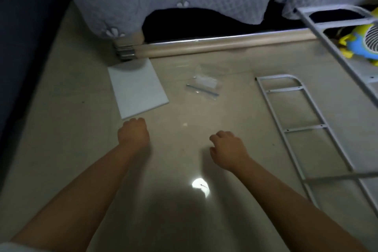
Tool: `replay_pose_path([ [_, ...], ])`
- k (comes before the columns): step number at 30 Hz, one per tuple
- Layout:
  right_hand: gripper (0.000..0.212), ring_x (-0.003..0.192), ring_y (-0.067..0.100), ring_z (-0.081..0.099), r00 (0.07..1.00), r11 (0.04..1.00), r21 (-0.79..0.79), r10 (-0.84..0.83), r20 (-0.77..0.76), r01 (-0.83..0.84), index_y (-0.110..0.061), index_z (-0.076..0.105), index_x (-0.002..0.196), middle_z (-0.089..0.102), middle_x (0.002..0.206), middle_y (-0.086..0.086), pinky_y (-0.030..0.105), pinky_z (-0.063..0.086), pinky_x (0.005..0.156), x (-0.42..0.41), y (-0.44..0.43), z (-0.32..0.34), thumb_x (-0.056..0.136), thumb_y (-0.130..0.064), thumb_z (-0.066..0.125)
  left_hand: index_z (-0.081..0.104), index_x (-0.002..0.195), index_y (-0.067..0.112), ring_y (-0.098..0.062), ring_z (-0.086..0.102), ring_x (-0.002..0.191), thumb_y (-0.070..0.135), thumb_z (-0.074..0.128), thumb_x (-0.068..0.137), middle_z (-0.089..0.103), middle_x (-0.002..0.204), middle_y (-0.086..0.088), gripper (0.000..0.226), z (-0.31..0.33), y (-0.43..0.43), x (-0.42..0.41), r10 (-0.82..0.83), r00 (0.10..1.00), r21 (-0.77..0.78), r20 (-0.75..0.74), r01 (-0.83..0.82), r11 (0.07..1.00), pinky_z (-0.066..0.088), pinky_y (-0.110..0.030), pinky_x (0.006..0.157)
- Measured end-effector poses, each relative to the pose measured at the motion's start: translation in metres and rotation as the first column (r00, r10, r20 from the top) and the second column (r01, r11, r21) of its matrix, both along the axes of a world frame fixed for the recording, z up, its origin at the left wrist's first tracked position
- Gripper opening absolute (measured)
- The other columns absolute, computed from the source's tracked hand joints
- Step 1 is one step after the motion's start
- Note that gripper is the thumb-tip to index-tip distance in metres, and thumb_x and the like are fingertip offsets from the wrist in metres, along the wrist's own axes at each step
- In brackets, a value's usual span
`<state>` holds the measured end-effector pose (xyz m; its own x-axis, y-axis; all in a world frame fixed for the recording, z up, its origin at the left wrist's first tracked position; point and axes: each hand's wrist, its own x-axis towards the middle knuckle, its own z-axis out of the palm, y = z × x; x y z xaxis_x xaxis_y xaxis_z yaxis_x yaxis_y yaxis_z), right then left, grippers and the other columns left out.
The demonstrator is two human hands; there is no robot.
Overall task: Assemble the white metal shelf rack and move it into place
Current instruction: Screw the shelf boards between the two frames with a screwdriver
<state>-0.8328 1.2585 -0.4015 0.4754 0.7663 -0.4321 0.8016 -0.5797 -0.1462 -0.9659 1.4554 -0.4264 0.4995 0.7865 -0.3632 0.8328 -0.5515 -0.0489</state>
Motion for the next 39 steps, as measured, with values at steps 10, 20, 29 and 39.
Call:
replay_pose_path([
  [10, 0.08, 0.143, 0.023, 0.01, 0.983, 0.982, -0.179, 0.025, -0.18, -0.058, -0.011, 0.015, 0.146, 0.008, 0.155, 0.009, 0.034, 0.02, 0.115, -0.011, 0.066, -0.074, 0.078, -0.054, 0.013, 0.022, 0.14, -0.002, -0.038, 0.038, 0.128, 0.056, 0.056, 0.083, 0.035, 0.141, -0.023, 0.088, -0.063, 0.109, 0.019, 0.649, 0.721, -0.384, 0.244, -0.542, 0.747, 0.037, -0.044, 0.102],
  [20, 0.068, 0.143, 0.023, -0.015, 0.951, 0.901, -0.43, -0.08, -0.3, -0.06, -0.009, -0.01, 0.147, -0.027, 0.151, 0.007, 0.04, 0.014, 0.117, -0.009, 0.075, -0.1, 0.097, -0.02, 0.035, 0.036, 0.136, -0.003, -0.03, 0.038, 0.124, 0.072, 0.052, 0.073, 0.039, 0.134, -0.017, 0.099, -0.086, 0.125, 0.044, 0.71, 0.699, -0.324, 0.08, -0.656, 0.682, 0.039, -0.038, 0.094],
  [29, 0.034, 0.118, 0.026, 0.052, 0.971, 0.947, -0.283, -0.196, -0.138, 0.151, -0.008, 0.054, 0.122, 0.054, 0.128, 0.012, 0.029, 0.043, 0.094, -0.003, 0.135, -0.081, 0.094, -0.023, 0.041, 0.029, 0.134, 0.003, -0.032, 0.029, 0.129, 0.058, 0.069, 0.071, 0.03, 0.139, -0.017, 0.093, -0.097, 0.119, 0.03, 0.796, 0.586, -0.356, 0.152, -0.719, 0.597, 0.028, -0.042, 0.104],
  [39, 0.049, 0.125, 0.031, 0.04, 0.919, 0.961, 0.106, -0.207, -0.335, 0.255, -0.001, 0.033, 0.136, 0.038, 0.135, 0.018, 0.03, 0.03, 0.1, 0.01, 0.231, -0.091, 0.094, -0.022, 0.048, 0.033, 0.133, 0.009, -0.033, 0.032, 0.125, 0.047, 0.066, 0.078, 0.034, 0.136, -0.015, 0.075, -0.103, 0.12, -0.002, 0.524, 0.805, -0.223, 0.279, -0.476, 0.851, 0.031, -0.042, 0.1],
])
